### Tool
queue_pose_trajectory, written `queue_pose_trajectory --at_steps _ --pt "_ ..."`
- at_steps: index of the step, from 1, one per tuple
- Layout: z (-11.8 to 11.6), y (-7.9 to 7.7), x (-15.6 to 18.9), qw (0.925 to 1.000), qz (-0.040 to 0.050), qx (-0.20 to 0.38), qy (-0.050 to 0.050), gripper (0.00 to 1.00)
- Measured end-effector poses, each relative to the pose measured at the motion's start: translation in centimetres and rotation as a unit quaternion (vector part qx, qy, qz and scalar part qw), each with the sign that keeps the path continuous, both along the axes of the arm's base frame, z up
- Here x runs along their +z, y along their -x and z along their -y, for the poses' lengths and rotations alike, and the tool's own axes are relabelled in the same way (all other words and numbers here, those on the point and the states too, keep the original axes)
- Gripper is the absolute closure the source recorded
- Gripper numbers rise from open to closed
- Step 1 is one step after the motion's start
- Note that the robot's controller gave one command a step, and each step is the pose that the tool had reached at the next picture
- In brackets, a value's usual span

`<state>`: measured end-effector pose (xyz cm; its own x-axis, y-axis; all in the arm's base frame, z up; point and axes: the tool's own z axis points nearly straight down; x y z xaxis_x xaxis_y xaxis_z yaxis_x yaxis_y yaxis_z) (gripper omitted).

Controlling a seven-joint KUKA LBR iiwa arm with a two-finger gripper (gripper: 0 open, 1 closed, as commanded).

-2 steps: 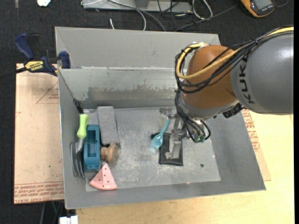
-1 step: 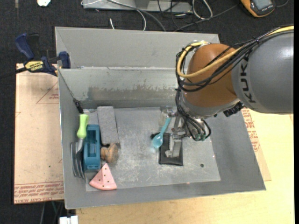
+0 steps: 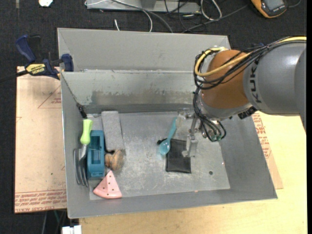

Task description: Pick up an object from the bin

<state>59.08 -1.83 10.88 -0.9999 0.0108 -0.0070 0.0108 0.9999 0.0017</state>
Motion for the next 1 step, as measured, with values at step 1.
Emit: queue_pose_trajectory --at_steps 1 --pt "-0.63 1.13 -3.5 0.9993 0.0014 -0.038 -0.001 0.0"
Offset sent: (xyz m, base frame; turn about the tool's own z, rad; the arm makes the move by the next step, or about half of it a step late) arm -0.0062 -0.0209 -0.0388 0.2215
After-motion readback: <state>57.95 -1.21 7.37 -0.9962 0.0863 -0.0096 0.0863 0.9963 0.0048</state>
